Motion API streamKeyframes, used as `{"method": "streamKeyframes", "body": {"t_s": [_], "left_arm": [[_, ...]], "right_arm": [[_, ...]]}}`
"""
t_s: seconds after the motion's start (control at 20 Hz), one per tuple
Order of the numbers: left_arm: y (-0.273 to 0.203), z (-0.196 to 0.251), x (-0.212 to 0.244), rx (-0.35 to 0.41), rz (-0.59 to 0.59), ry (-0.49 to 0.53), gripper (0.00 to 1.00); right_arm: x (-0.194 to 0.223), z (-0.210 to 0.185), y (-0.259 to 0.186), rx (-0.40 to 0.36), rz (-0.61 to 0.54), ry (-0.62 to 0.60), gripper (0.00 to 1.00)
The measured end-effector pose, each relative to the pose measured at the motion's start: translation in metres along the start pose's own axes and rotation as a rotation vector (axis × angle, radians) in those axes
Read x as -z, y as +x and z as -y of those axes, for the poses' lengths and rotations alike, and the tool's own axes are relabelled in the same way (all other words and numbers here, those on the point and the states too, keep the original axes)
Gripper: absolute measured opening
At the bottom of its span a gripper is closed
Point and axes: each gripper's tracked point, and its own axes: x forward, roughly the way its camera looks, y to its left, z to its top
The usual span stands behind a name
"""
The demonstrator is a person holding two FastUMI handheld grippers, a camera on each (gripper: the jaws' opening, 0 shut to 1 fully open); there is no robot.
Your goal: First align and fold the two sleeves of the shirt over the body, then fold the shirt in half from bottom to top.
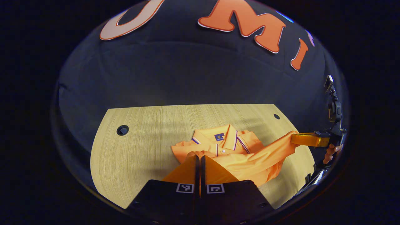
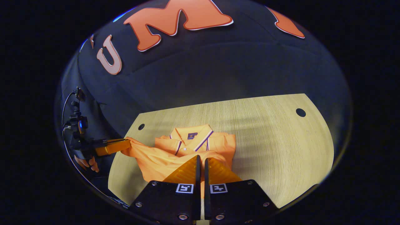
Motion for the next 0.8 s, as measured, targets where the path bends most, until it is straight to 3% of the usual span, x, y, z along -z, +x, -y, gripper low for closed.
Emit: {"method": "streamKeyframes", "body": {"t_s": [0.25, 0.4, 0.65, 0.7, 0.75, 0.8], "left_arm": [[0.052, -0.024, -0.008, -0.035, -0.054, 0.030, 0.01], [0.072, -0.030, -0.021, -0.049, -0.041, 0.013, 0.01], [0.098, -0.043, -0.019, -0.102, -0.074, 0.037, 0.04], [0.097, -0.043, -0.011, -0.105, -0.099, 0.035, 0.08], [0.091, -0.040, -0.008, -0.101, -0.113, 0.028, 0.10], [0.087, -0.039, -0.010, -0.100, -0.111, 0.018, 0.31]], "right_arm": [[-0.012, 0.016, 0.046, 0.088, -0.018, -0.074, 0.05], [-0.022, 0.020, 0.074, 0.094, -0.044, -0.066, 0.05], [-0.039, 0.051, 0.101, 0.184, -0.007, -0.044, 0.05], [-0.036, 0.056, 0.103, 0.185, -0.028, -0.033, 0.07], [-0.031, 0.058, 0.101, 0.179, -0.048, -0.024, 0.21], [-0.032, 0.060, 0.098, 0.180, -0.046, -0.031, 0.20]]}}
